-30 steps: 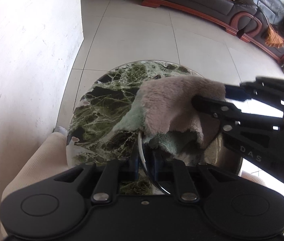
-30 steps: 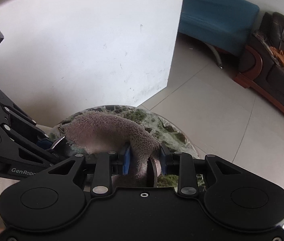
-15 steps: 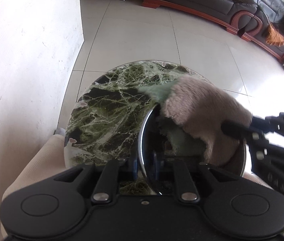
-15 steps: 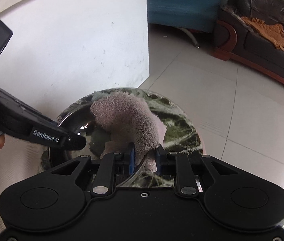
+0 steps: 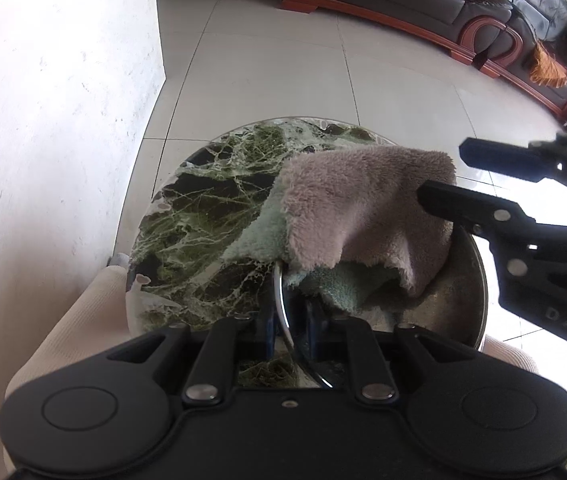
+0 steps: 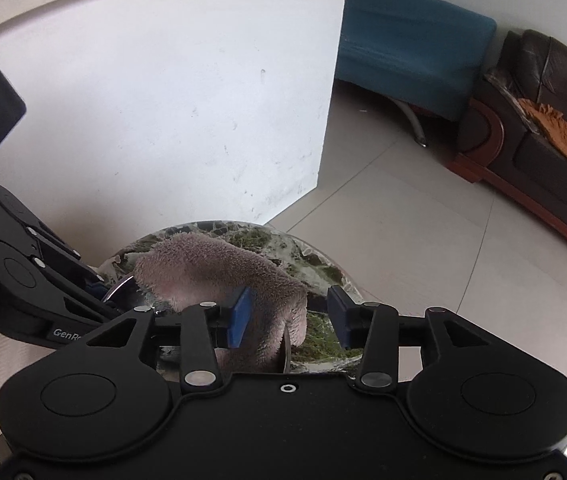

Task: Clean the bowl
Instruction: 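Hold the bowl rim with the left gripper while the right gripper rubs inside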

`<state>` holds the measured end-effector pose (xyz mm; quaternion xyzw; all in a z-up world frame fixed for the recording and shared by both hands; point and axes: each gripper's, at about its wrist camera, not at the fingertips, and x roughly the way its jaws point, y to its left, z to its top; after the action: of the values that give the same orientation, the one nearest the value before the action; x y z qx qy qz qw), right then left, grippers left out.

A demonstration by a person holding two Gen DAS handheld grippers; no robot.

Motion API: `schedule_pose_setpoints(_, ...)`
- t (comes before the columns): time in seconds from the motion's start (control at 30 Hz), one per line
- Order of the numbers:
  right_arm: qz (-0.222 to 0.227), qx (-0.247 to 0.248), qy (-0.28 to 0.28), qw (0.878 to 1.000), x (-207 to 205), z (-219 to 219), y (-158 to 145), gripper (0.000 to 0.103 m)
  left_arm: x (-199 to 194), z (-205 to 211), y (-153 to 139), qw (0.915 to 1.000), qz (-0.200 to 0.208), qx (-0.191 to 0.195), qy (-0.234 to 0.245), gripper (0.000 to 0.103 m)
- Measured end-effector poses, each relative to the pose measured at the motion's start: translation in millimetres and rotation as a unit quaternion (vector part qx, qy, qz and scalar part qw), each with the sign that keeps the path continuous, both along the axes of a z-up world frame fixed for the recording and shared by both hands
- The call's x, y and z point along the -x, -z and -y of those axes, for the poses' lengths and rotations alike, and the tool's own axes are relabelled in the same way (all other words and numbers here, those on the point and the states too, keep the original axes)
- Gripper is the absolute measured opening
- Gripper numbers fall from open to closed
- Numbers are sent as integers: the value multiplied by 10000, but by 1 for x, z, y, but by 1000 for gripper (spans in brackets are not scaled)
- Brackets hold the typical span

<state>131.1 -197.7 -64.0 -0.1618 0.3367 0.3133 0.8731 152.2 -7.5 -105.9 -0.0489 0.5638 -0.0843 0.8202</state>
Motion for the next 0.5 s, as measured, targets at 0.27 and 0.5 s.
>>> schedule_pose_setpoints(0.27,23,457,-1330,9901,-26,-35,1,44,-2,-1,2,9999,-56,47,-70,18)
schedule_pose_setpoints(0.5,-435,628,-1156,9904,-34,-33,10,20,-5,-4,3,9991,-67,98,-399,17)
